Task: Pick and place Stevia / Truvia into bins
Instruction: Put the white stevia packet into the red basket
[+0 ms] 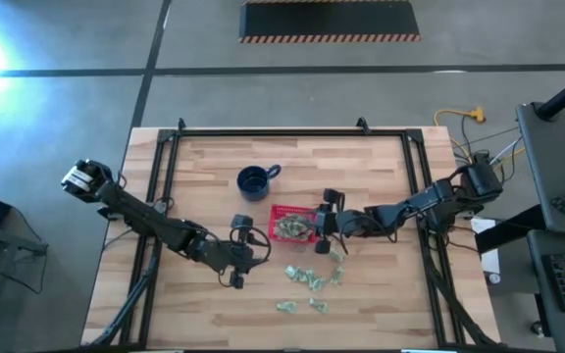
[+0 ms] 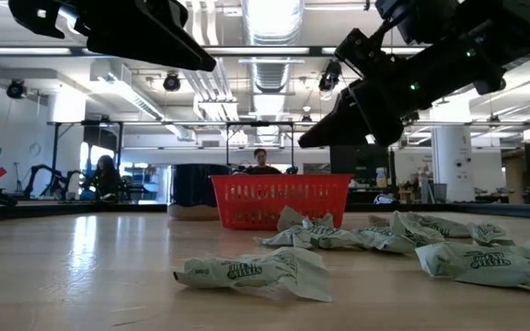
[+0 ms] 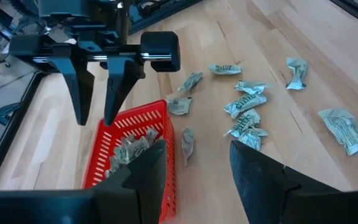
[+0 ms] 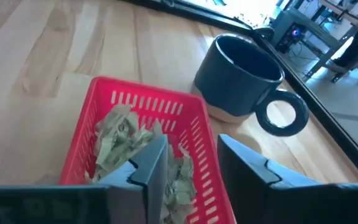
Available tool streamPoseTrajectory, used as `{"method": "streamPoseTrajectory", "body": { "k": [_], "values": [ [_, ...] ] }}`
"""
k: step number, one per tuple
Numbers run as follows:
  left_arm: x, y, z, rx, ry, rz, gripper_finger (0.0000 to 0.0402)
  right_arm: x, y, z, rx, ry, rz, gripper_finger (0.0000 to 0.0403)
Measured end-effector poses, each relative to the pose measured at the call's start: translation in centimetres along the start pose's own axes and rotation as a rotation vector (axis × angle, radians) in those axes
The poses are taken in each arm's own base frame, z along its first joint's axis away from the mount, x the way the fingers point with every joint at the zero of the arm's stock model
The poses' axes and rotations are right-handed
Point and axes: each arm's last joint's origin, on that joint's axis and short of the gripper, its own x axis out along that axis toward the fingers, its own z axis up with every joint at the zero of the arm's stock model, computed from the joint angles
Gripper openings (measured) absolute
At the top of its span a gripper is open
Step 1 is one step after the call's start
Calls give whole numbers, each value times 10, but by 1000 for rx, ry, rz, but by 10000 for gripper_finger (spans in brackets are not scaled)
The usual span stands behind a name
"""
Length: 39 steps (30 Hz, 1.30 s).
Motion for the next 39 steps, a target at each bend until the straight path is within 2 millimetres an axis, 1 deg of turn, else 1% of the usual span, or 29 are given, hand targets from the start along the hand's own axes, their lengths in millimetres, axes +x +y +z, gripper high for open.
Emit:
{"method": "streamPoseTrajectory", "body": {
  "k": [1,3,5,8,10,16,20,24,27,31,35,39],
  "values": [
    [0,-1,0,0,-2,-18,160,-1,0,-1,-9,13,4,134],
    [1,-4,1,-3,-19,-116,160,-5,2,-2,-31,44,17,136],
    [6,-9,2,-2,-55,-202,160,-10,5,-3,-57,78,36,136],
    [20,-17,1,58,-102,-209,160,-20,11,-3,-89,111,67,133],
    [31,-22,-1,90,-105,-202,160,-28,13,-1,-89,121,86,130],
    [63,-32,-7,128,-44,-207,160,-54,17,2,-58,188,132,121],
    [83,-37,-13,139,-14,-258,160,-70,16,2,-3,228,149,115],
    [104,-37,-21,135,36,-252,160,-82,15,0,38,232,164,110],
    [114,-33,-22,80,46,-295,160,-86,16,-3,41,227,169,105],
    [124,-25,-30,25,84,-307,160,-87,16,-4,45,229,168,100],
    [128,-19,-34,-30,93,-338,160,-87,16,-5,44,232,167,94],
    [131,-19,-39,-31,109,-342,160,-87,16,-5,47,232,167,88]
  ]
}}
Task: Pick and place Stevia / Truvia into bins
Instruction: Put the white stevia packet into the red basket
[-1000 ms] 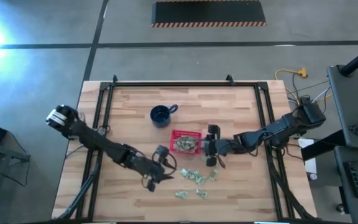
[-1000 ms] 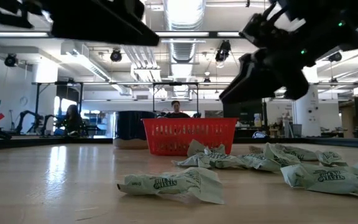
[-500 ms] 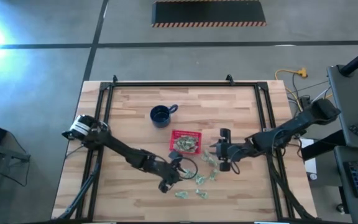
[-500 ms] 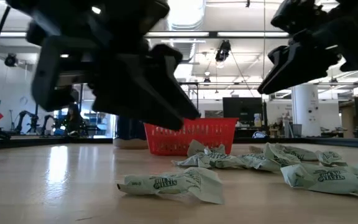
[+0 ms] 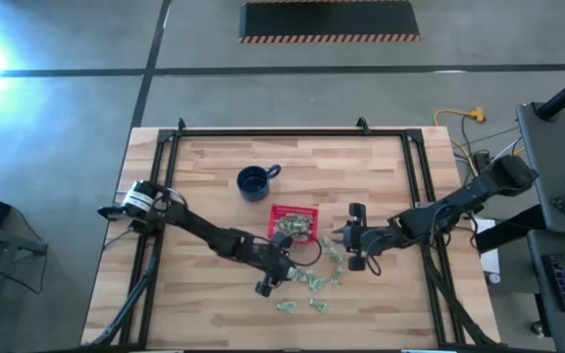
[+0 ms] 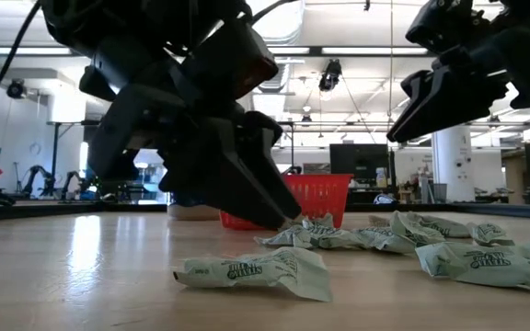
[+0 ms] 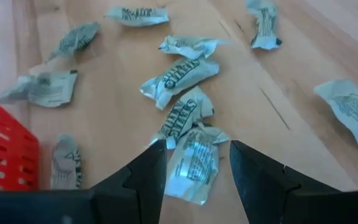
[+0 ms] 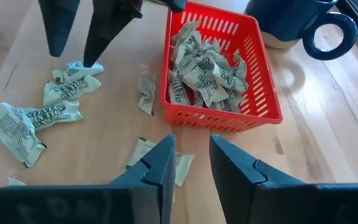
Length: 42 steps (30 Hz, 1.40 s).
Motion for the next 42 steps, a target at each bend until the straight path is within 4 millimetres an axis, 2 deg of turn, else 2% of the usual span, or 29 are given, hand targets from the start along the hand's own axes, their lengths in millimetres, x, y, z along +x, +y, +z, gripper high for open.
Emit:
{"method": "streamPoseTrajectory", "body": {
  "k": [24,31,36,39,42],
  "values": [
    [3,0,-4,-2,11,-7,160,0,0,0,10,1,0,71],
    [13,-2,-10,2,15,-10,159,0,0,-1,10,1,0,74],
    [17,0,-7,4,10,-16,159,0,0,-1,11,2,0,73],
    [14,0,-5,4,13,-15,148,0,0,-1,10,2,0,69],
    [12,0,-6,4,29,-19,120,0,0,-1,10,2,0,68]
  ]
}}
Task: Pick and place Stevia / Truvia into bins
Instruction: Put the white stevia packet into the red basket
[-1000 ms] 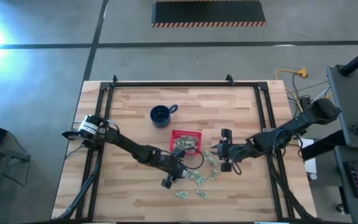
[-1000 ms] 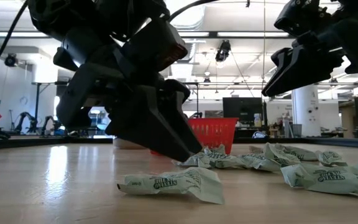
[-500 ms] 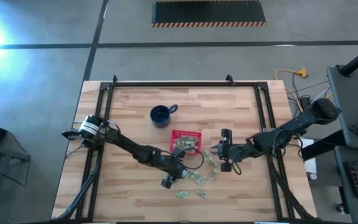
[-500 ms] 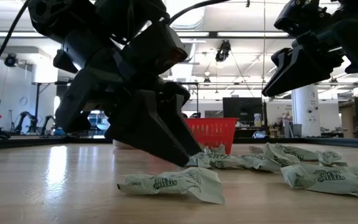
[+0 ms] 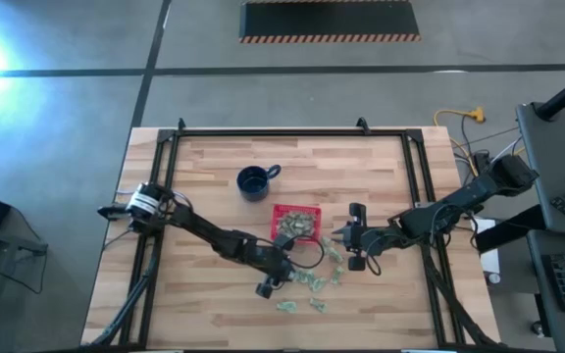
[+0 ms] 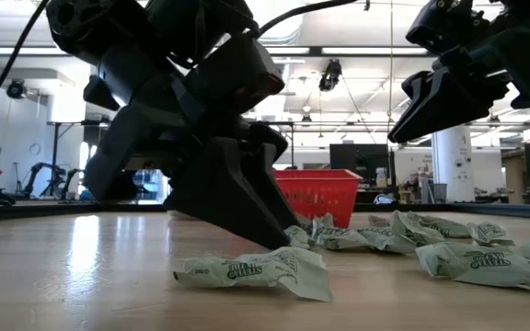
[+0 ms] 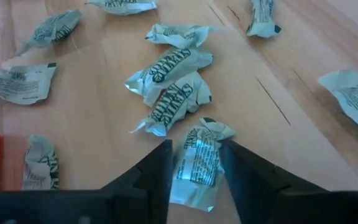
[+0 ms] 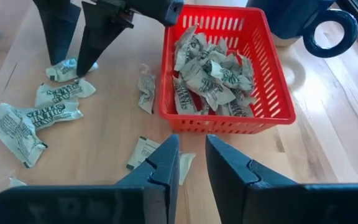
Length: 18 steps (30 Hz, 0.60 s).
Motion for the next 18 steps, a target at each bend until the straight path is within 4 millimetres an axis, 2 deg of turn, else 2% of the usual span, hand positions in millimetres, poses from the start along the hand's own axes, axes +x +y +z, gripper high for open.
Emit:
{"method": "streamPoseTrajectory", "body": {
  "k": [11,18],
  "values": [
    [-12,-1,5,25,44,-3,10,0,0,-2,-2,5,-1,69],
    [-32,-8,24,45,-19,-9,7,1,-1,-5,6,15,-3,72]
  ]
}}
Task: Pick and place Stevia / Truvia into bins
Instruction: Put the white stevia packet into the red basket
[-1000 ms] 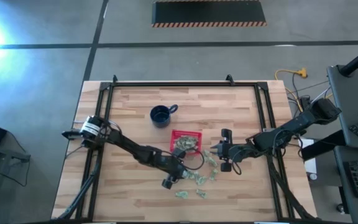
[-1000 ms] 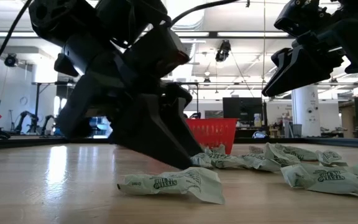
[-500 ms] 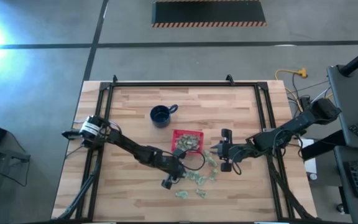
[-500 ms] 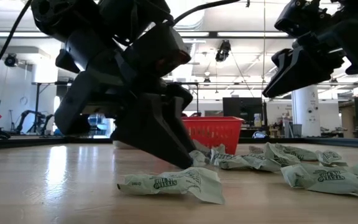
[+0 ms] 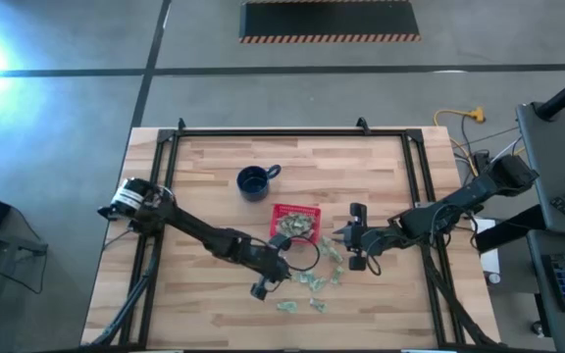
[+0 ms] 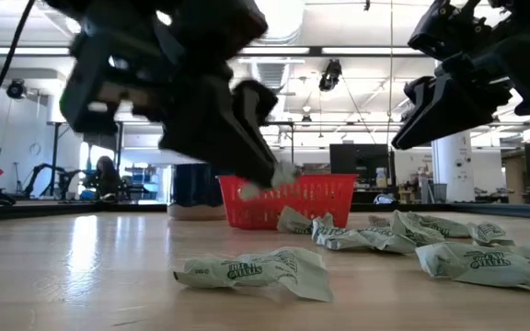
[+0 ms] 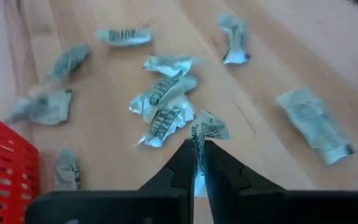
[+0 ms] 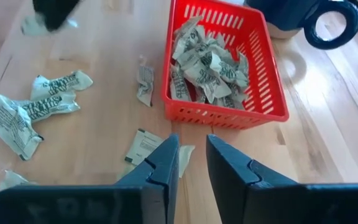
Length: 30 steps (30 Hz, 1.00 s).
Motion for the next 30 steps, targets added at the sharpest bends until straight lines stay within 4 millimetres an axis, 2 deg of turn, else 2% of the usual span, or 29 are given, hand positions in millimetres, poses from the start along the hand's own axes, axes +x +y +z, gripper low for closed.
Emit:
{"method": "streamPoseTrajectory", "body": {
  "k": [5,10,18,24,27,30],
  "values": [
    [-21,3,12,32,17,199,7,0,0,-1,3,4,-1,70],
    [-31,18,14,47,47,418,7,0,0,-2,9,4,-1,65],
    [-34,55,6,-5,81,508,7,1,0,-4,70,12,5,63],
    [-38,82,-4,-97,125,597,8,3,0,-16,129,61,52,63],
    [-40,89,-10,-108,169,611,28,4,-1,-23,166,81,65,65],
    [-40,89,-14,-112,203,603,67,5,-1,-25,182,63,70,77]
  ]
}}
